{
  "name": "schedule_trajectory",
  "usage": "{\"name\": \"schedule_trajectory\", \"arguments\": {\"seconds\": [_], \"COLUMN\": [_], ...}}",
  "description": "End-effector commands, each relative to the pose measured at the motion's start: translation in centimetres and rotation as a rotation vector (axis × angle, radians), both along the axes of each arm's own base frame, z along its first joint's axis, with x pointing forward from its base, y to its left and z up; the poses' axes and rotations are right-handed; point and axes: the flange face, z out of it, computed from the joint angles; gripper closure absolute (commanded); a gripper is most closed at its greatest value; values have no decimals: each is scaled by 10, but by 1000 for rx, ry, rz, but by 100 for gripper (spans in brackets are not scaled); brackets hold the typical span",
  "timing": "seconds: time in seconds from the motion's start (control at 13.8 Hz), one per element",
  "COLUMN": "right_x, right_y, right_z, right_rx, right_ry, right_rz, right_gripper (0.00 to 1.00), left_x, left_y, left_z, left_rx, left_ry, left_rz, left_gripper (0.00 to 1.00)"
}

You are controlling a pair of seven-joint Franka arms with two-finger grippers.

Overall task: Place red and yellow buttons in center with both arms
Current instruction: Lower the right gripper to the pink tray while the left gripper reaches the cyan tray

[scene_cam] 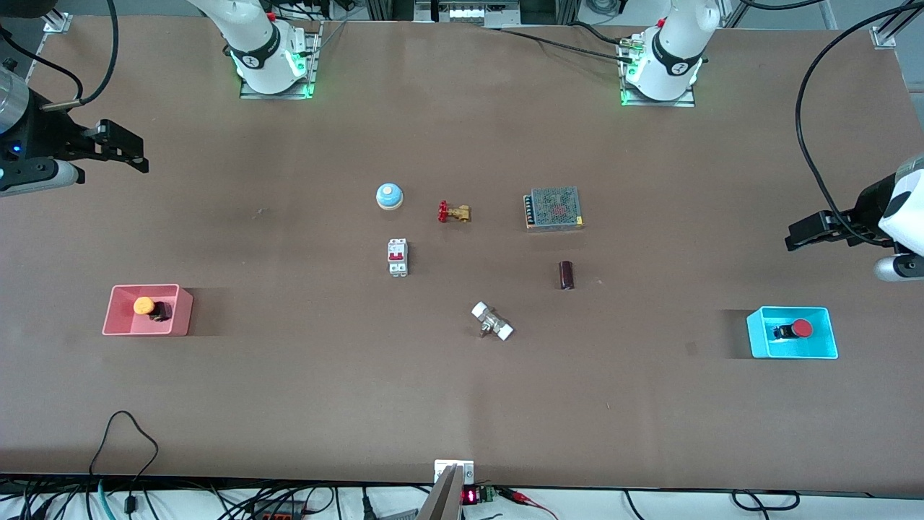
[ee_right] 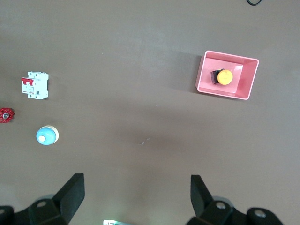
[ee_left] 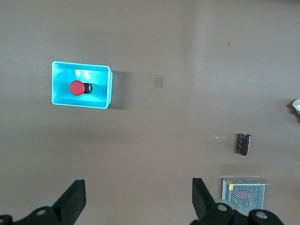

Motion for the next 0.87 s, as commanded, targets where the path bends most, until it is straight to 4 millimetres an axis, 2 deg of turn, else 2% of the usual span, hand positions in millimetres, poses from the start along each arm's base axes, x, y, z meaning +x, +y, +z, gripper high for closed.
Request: {"name": "schedule_trajectory", "arguments": {"seconds": [0.0,0.22,0.51,0.58,0.65,0.72,0.8], "right_x": [2,2,6,14,22,28,32], "right_y": [0,-1,-2,-2,-2,-1,-1], "right_z": [4,4,1,-11,-28,-46,-55], "right_rx": [6,6,1,-4,-19,-23,-23], "right_ry": [-10,-10,-18,-2,24,63,68], "right_rz": [-20,-22,-23,-23,-19,-7,-2], "right_gripper": [0,0,0,0,0,0,0], "left_x": [-5,-4,8,13,22,34,42], "left_y": [0,1,12,20,41,67,89], "left_z": [7,4,-27,-41,-64,-77,-107], "left_rx": [-3,-5,3,4,1,3,-1], "left_ry": [4,7,52,70,93,71,84], "left_rz": [-12,-9,8,19,49,84,102], "left_gripper": [0,0,0,0,0,0,0]}}
